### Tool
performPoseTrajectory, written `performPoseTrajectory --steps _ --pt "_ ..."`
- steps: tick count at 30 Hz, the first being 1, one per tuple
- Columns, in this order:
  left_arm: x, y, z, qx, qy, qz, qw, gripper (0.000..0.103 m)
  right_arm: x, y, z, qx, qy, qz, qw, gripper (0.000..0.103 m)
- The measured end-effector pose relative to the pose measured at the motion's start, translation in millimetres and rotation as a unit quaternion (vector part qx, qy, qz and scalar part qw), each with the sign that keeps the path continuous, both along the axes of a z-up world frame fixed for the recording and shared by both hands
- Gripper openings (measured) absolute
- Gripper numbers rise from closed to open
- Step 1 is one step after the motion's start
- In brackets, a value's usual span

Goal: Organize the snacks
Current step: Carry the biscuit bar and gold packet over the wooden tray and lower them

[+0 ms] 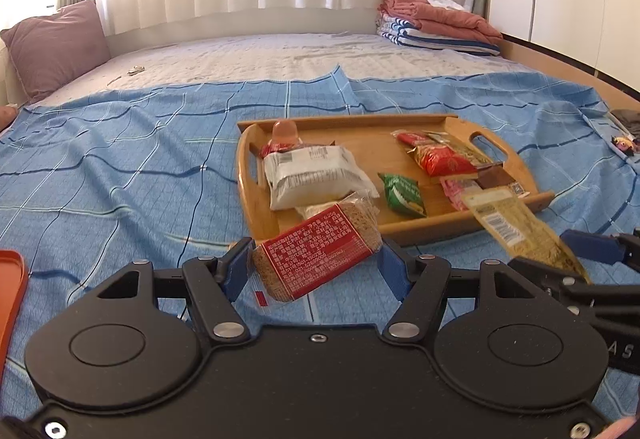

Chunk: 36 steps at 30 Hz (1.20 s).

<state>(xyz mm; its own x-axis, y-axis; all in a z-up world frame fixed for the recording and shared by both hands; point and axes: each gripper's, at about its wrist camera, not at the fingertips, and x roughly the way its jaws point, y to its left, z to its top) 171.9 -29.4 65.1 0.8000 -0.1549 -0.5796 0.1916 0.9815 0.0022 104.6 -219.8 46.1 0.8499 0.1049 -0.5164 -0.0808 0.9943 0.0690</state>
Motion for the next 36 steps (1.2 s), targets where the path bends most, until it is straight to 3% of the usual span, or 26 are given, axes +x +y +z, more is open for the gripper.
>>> performPoseTrajectory --steps 13,22,28,36 --pt "60.4 -19.0 26.1 -0.011 0.012 -0.021 0.9997 0.064 65.7 -25.4 28.5 0.001 -0.019 -0.024 1.0 0.065" --pt "115.5 -34.6 36.4 -0.024 0.027 -0.035 0.9987 0.064 120.6 -53.9 41.0 0.014 -0.006 -0.04 0.999 0.065" --pt "159.0 -41.9 36.2 -0.049 0.054 -0.032 0.9968 0.064 161.4 -76.3 48.7 0.048 0.009 -0.056 0.997 0.065" --pt "205.0 -58.6 18.1 -0.066 0.081 -0.025 0.9942 0.064 202.9 -83.1 42.3 0.037 0.028 -0.056 0.997 0.065"
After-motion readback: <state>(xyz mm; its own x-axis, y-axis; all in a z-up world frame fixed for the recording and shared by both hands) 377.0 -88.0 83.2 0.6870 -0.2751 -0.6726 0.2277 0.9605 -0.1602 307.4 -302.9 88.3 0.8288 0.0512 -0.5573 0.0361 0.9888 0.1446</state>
